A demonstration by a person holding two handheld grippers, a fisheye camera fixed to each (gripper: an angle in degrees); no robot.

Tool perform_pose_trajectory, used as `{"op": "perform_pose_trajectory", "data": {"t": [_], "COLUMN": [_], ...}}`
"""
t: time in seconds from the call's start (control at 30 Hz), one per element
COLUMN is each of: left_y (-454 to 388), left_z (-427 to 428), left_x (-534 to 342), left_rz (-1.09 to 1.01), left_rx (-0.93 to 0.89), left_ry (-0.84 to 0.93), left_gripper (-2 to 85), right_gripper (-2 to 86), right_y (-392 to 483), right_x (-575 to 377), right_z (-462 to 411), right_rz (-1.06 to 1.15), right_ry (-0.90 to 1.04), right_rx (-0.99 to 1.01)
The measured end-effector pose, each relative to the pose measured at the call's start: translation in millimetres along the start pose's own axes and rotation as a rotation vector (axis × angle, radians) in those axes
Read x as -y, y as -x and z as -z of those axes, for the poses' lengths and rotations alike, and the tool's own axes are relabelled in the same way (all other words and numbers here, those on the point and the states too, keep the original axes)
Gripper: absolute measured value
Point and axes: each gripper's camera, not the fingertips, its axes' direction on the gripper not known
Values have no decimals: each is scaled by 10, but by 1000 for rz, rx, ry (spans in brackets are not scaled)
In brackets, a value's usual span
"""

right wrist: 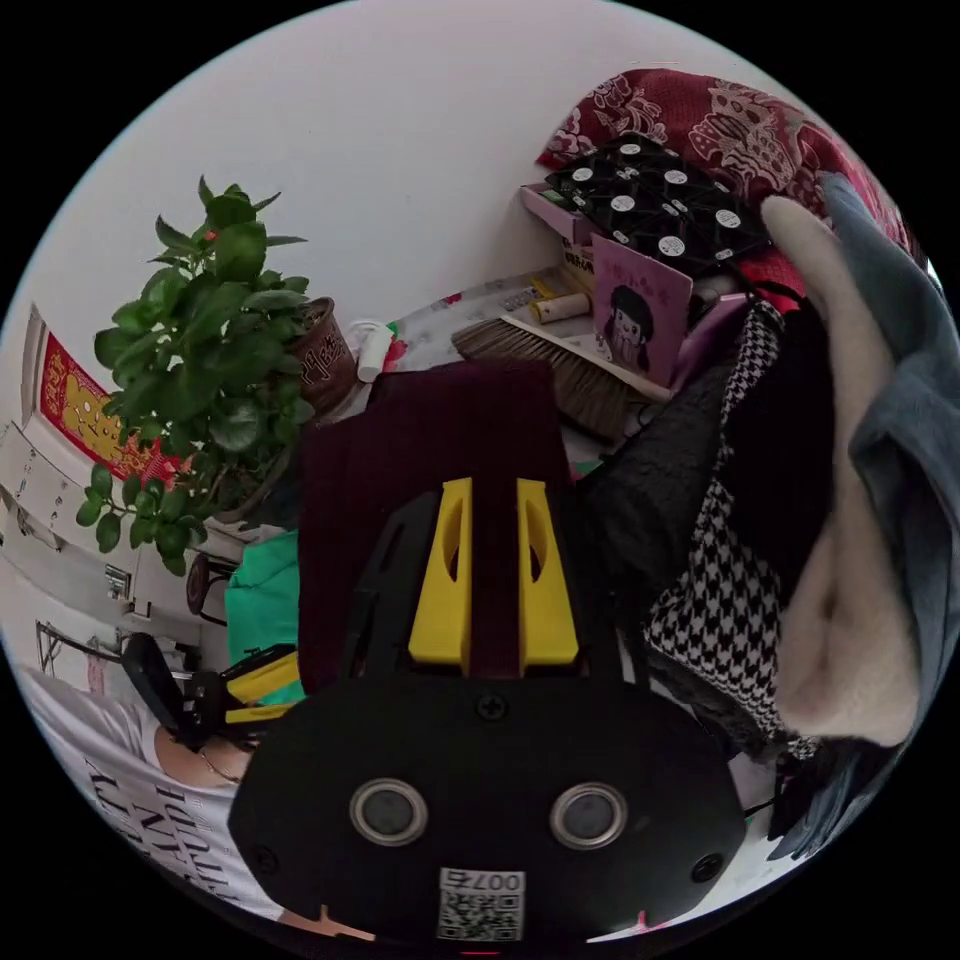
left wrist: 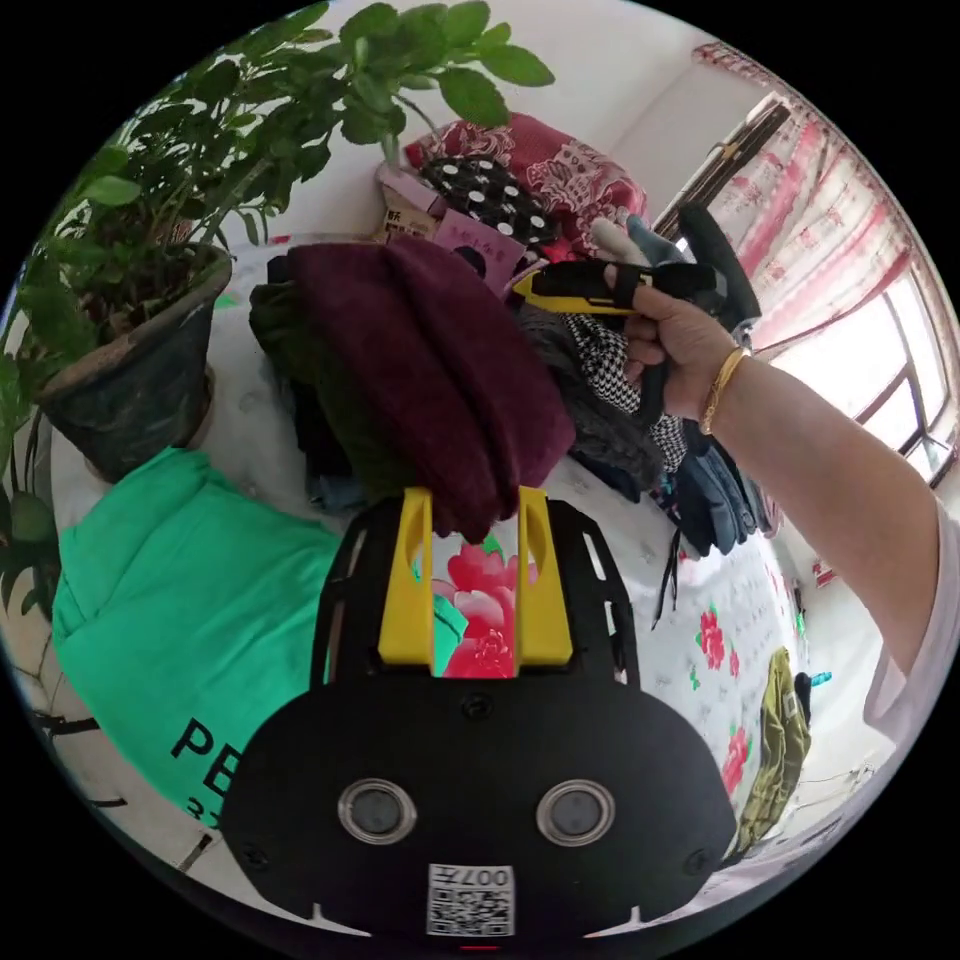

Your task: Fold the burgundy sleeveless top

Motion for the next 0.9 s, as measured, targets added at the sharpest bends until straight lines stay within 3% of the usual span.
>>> {"op": "perform_pose_trajectory", "data": {"t": [0.2, 0.3, 0.47, 0.57, 0.7, 0.83, 0.87, 0.9], "left_y": [-262, -449, -920, -1337, -1987, -2424, -2544, -2656], "left_z": [-65, -24, -336, -463, -570, -623, -629, -637], "left_x": [-472, -803, -1579, -2089, -2759, -3131, -3236, -3343], "left_rz": [-187, -325, -615, -775, -1014, -1082, -1097, -1112], "left_rx": [15, -21, -135, -164, -86, -100, -111, -120], "left_ry": [61, 116, 412, 555, 610, 636, 643, 654], "left_gripper": [111, 110, 96, 83, 65, 57, 56, 55], "right_gripper": [68, 62, 62, 66, 68, 71, 71, 71], "right_y": [139, 172, -53, 137, 539, 540, 586, 582], "right_x": [-783, -1838, -4347, -5407, -5960, -6288, -6345, -6398], "right_z": [688, 947, 975, 1364, 1624, 1347, 1514, 1513], "right_rz": [106, 91, -288, -429, -379, -374, -349, -345], "right_ry": [-92, -74, 208, 244, 288, 397, 241, 223], "right_rx": [-42, -102, -168, -186, -242, -208, -279, -299]}}
